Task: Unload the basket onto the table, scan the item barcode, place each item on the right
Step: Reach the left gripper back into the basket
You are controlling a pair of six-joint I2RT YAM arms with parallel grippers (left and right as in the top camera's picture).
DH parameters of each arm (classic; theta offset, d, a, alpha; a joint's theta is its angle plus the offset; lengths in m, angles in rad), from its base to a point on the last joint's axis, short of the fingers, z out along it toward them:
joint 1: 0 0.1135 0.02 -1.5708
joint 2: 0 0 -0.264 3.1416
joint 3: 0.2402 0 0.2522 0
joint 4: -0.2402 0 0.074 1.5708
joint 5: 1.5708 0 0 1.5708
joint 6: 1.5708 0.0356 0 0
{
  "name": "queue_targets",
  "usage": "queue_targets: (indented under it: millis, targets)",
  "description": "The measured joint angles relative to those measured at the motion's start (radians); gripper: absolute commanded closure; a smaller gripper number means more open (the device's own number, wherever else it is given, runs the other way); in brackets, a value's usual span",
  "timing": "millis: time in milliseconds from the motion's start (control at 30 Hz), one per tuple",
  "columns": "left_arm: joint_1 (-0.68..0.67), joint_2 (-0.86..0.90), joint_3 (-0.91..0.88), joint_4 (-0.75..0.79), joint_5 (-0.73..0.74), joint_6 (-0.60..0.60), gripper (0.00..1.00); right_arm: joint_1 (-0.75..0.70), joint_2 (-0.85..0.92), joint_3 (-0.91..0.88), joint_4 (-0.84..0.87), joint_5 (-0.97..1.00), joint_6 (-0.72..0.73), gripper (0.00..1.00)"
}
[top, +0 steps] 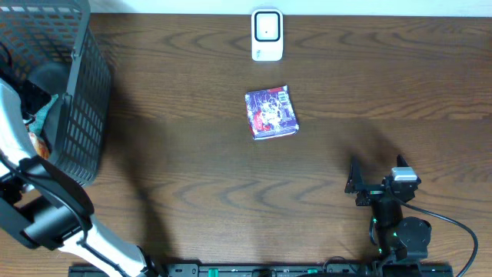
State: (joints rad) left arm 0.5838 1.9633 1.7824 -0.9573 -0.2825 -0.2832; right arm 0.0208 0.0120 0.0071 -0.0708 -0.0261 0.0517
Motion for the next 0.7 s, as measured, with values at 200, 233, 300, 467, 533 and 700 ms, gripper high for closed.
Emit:
queue_targets:
  millis: [200,233,300,467,533,700]
  targets:
    - [0.003,0.118,-0.001,0.001,-0.038,0.023,0.01,0.000,0.000,0.000,0.000,0.000,0.000,0.01]
    - [0.003,0.135,-0.002,0.000,-0.039,0.026,0.01,0.000,0.000,0.000,0.000,0.000,0.000,0.01]
    - [0.003,0.169,-0.002,0.000,-0.039,0.027,0.01,0.000,0.000,0.000,0.000,0.000,0.000,0.01]
    - [0.003,0.237,-0.003,-0.002,-0.042,0.032,0.29,0.000,0.000,0.000,0.000,0.000,0.000,0.01]
    - [0.003,0.251,-0.003,-0.005,-0.045,0.037,0.41,0.000,0.000,0.000,0.000,0.000,0.000,0.01]
    - [0.003,0.258,-0.004,-0.013,-0.021,0.043,0.93,0.000,0.000,0.000,0.000,0.000,0.000,0.01]
